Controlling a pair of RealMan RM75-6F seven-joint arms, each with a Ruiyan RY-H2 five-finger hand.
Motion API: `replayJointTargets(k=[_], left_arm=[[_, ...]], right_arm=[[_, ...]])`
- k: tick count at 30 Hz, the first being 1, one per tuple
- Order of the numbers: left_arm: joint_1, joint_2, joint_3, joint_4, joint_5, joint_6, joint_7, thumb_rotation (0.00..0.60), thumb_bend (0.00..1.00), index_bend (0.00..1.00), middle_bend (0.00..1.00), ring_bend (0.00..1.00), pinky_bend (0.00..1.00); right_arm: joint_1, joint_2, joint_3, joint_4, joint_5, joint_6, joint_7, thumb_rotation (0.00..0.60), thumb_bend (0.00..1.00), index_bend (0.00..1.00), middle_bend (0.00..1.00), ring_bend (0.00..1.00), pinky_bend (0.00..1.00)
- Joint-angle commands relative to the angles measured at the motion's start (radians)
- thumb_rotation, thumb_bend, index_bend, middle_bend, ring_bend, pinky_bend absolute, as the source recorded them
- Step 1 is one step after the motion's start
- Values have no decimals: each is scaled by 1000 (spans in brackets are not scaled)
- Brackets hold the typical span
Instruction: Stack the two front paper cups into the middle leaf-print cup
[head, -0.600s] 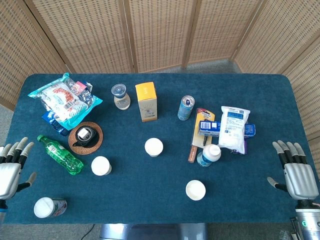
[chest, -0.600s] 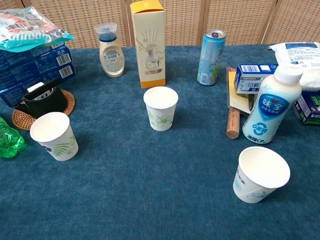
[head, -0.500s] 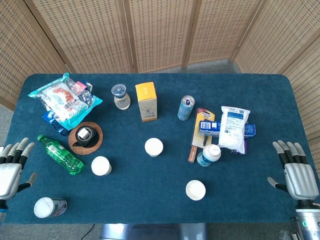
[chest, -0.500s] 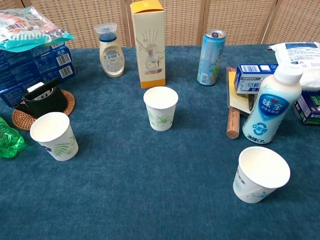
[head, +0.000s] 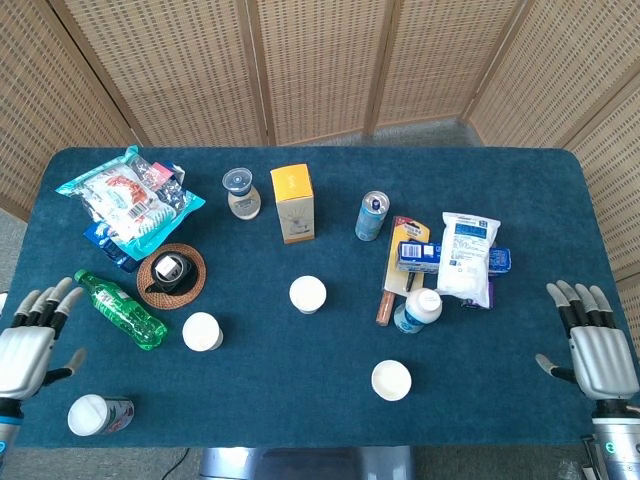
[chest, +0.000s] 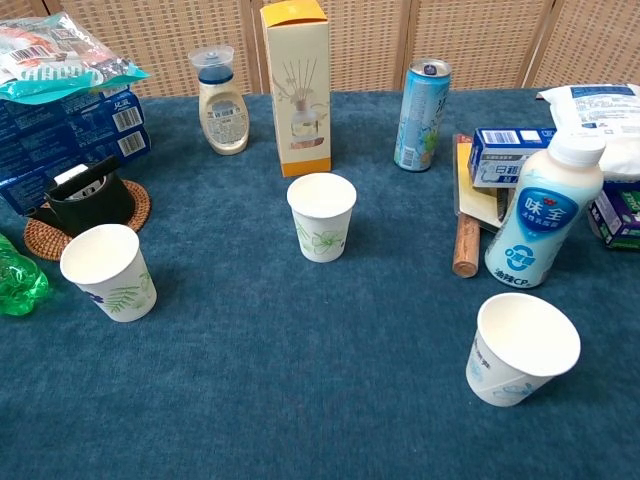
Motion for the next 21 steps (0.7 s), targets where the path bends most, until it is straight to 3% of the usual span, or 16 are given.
replayJointTargets(k=[1,12,21], left_arm=[[-46,35,0,-54,-10,-73,24,600,373,0,0,0,0],[-273,25,-73,-163,-199,-386,173,600,372,0,0,0,0],[-361,5,-77,-258,-305,-439,279,600,373,0,0,0,0]], right_arm=[[1,1,0,-1,0,-1,2,600,141,0,0,0,0],[-2,6,0,-8,-4,7,1,600,142,0,0,0,0],[-3,10,2,-11,-1,9,6,600,141,0,0,0,0]])
